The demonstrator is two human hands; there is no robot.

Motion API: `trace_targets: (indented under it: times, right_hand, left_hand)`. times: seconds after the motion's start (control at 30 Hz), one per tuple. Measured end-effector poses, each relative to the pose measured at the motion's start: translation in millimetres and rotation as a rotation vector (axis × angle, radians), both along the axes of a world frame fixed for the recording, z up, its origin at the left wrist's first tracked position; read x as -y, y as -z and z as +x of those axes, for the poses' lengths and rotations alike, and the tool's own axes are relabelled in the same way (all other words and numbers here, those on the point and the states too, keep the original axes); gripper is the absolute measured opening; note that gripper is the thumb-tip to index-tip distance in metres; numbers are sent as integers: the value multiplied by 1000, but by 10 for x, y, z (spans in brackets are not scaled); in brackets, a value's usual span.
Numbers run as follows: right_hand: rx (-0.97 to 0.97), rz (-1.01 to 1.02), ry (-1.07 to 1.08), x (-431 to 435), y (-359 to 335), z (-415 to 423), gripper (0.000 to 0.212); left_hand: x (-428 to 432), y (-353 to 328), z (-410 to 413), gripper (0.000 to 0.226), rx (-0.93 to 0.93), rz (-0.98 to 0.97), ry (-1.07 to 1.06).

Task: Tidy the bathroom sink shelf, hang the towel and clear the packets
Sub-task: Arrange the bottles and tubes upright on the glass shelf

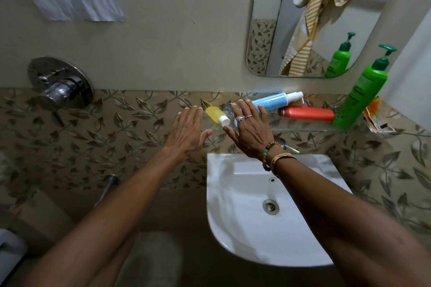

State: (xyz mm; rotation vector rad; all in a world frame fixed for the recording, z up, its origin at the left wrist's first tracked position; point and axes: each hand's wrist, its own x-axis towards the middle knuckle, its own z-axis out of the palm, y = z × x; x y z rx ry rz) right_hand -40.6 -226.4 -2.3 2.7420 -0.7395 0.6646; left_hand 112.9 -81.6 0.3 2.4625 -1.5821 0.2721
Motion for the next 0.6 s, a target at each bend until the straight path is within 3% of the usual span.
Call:
trace_targets:
  times: [0.6]
  right_hand:
    - [76, 35, -120, 657, -157, 179, 63]
  left_hand:
    - [497, -96, -35, 73, 23, -27, -105]
